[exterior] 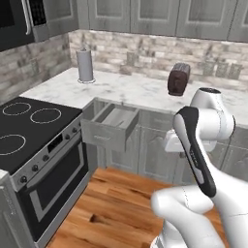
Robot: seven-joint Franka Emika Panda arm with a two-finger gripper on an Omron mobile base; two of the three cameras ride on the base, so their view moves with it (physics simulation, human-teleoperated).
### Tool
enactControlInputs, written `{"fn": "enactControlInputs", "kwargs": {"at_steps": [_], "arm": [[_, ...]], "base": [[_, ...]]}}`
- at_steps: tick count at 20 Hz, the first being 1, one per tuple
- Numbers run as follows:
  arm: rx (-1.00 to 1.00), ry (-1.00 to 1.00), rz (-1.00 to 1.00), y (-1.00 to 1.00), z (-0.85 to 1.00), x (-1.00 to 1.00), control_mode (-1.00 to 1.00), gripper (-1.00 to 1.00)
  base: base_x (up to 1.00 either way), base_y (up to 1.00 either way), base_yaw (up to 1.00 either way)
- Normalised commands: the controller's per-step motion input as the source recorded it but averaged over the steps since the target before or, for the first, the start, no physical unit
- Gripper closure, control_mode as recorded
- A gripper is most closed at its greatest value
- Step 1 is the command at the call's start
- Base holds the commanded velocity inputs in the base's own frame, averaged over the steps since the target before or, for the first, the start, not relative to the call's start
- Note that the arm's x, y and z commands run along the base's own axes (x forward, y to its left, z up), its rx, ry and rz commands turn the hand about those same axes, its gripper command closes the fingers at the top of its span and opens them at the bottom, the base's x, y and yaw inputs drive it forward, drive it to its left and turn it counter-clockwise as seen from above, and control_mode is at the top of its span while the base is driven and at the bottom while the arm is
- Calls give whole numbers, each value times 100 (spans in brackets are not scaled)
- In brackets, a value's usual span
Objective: Pick up the metallic utensils from the counter and place them in the open drawer. Make sure not to pick up any wooden utensils.
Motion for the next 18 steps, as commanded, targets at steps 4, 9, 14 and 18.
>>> {"fn": "enactControlInputs", "kwargs": {"at_steps": [4, 9, 14, 18], "arm": [[0, 0, 0, 0, 0, 0, 100, 100], [0, 0, 0, 0, 0, 0, 100, 100], [0, 0, 0, 0, 0, 0, 100, 100], [0, 0, 0, 0, 0, 0, 100, 100]], "base": [[59, 0, 0], [66, 0, 0], [78, 34, -2], [85, 32, -1]]}}
